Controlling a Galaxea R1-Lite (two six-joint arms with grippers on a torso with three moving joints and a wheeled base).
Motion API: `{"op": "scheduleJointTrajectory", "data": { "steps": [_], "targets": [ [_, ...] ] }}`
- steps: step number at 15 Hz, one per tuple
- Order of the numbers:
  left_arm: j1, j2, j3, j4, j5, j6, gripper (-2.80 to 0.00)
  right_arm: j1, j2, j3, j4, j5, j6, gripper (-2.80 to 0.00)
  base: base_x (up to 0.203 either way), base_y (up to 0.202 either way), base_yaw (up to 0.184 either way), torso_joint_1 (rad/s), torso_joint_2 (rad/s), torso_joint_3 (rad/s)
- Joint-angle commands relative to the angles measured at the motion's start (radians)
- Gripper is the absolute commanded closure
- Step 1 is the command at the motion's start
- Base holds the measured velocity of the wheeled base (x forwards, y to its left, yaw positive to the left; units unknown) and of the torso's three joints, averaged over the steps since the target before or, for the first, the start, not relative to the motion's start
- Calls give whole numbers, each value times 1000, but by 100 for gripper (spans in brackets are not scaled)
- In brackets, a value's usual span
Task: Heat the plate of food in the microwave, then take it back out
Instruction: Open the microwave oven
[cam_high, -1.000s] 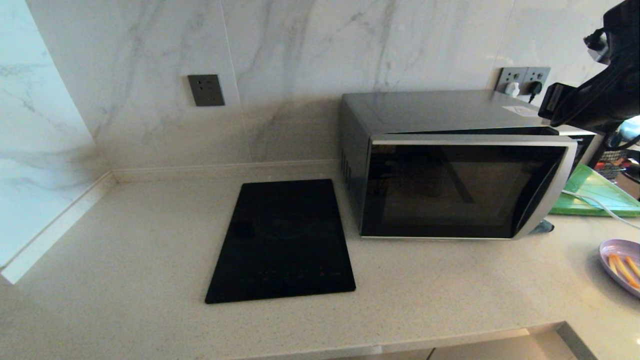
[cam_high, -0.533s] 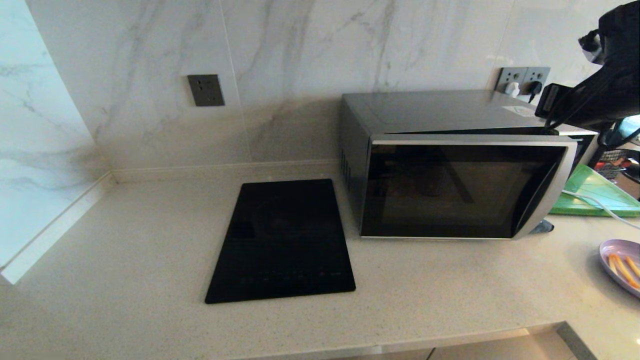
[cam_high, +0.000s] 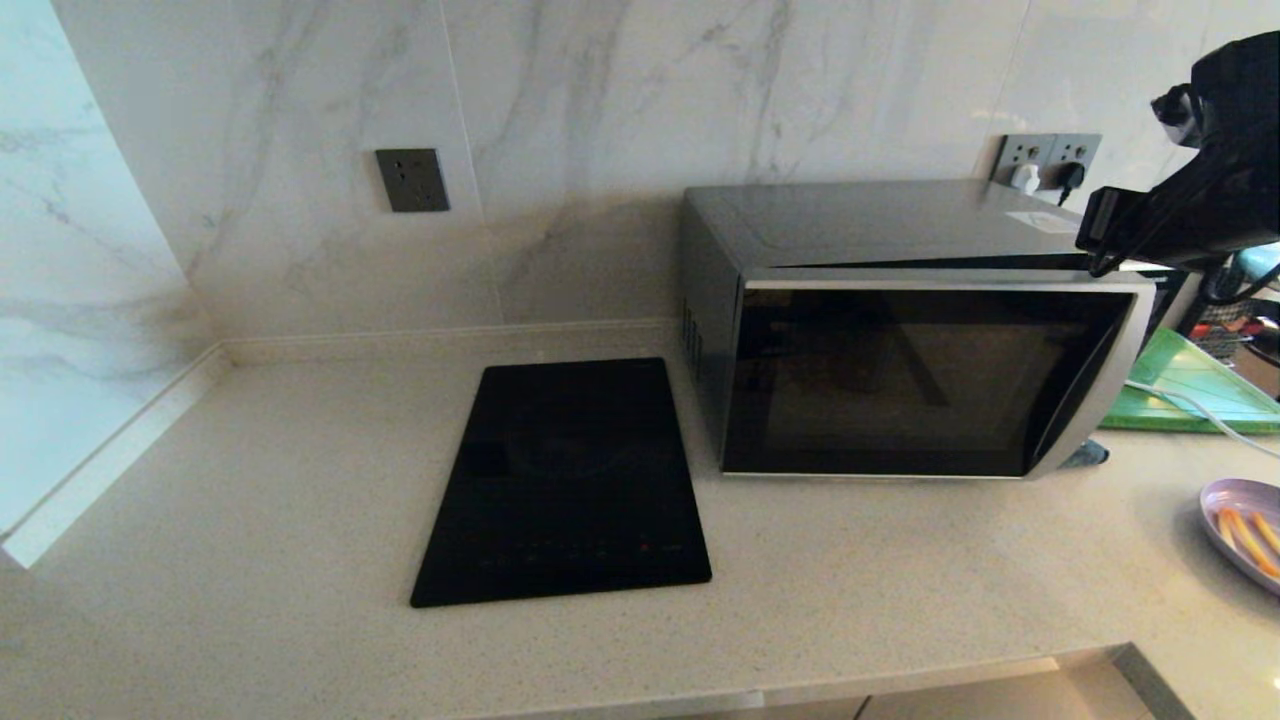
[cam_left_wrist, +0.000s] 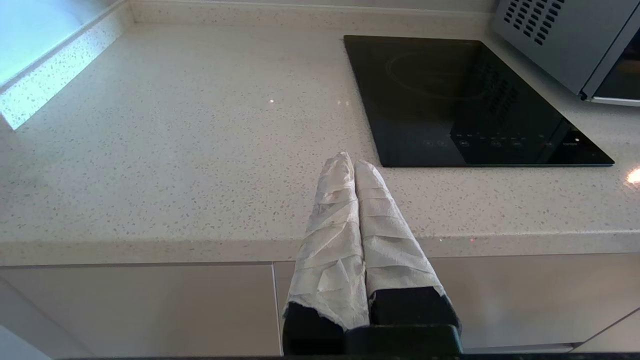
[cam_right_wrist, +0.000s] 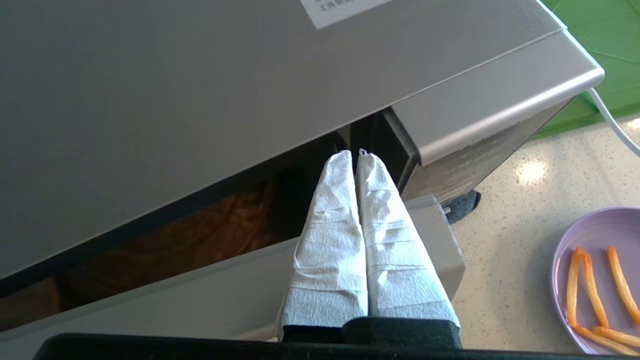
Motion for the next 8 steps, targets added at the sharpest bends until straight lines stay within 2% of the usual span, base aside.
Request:
{"op": "scheduleJointTrajectory", "data": {
  "steps": [1, 8],
  "targets": [
    [0, 2, 0, 0, 0, -1, 0, -3, 7, 0, 3, -1, -2, 0, 0, 0, 0, 0, 0, 0],
    [0, 2, 0, 0, 0, -1, 0, -2, 9, 2, 12, 1, -2, 0, 0, 0, 0, 0, 0, 0]
  ]
}}
